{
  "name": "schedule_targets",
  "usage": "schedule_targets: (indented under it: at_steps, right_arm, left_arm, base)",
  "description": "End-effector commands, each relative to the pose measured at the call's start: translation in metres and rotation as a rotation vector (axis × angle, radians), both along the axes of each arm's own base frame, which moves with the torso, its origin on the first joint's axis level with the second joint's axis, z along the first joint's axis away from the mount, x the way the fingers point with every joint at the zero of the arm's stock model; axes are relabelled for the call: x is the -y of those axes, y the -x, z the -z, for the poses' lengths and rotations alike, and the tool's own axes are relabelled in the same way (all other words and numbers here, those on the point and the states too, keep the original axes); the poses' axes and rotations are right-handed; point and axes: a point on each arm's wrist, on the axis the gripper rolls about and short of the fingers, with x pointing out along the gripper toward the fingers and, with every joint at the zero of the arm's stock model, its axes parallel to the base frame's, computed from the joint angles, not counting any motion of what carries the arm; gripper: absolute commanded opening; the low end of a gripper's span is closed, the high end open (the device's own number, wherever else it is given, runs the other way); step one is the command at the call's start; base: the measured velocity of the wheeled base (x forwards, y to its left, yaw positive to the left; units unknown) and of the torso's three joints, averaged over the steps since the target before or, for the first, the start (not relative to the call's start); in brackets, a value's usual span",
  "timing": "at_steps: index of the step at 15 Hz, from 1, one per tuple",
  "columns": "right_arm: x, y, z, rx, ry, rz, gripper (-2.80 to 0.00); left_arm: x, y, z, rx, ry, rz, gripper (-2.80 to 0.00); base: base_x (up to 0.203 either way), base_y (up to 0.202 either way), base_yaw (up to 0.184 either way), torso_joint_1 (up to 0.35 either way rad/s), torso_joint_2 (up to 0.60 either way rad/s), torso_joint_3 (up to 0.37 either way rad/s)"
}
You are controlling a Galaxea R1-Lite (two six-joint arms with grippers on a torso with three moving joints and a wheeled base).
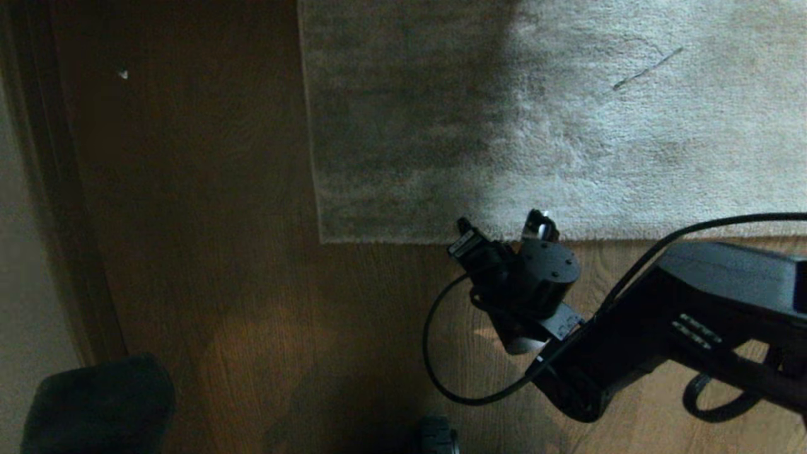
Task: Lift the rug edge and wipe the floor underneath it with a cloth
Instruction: Lay down the carpet
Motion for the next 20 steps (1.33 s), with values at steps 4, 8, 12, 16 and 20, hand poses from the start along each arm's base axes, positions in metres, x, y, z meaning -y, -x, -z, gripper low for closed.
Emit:
schedule_targets:
  at_steps: [4, 8, 12, 16, 20]
  right_arm:
    - [-0.005, -0.008, 0.022, -0.009, 0.002, 0.007, -2.8]
    - [-0.005, -0.009, 0.025, -0.012, 0.006, 0.008, -2.8]
    - [-0.004, -0.006, 0.014, 0.009, -0.002, 0.008, -2.8]
    - [0.011, 0.011, -0.023, 0.07, 0.003, 0.017, -2.8]
    - [0.043, 0.047, -0.058, 0.12, 0.071, 0.044, -2.8]
  left_arm:
    - [0.0, 0.0, 0.0, 0.001, 0.001, 0.001, -2.8]
    - [0.0, 0.0, 0.0, 0.001, 0.001, 0.0, -2.8]
    - [0.0, 0.0, 0.0, 0.001, -0.001, -0.001, -2.8]
    - [0.0, 0.0, 0.0, 0.001, 0.001, 0.001, -2.8]
    - [0.0, 0.0, 0.0, 0.001, 0.001, 0.001, -2.8]
  base:
    - [0.0, 0.0, 0.0, 0.0, 0.0, 0.0]
    - [0.0, 0.0, 0.0, 0.0, 0.0, 0.0]
    - [0.0, 0.0, 0.0, 0.0, 0.0, 0.0]
    - [0.0, 0.0, 0.0, 0.0, 0.0, 0.0]
    - [0.0, 0.0, 0.0, 0.0, 0.0, 0.0]
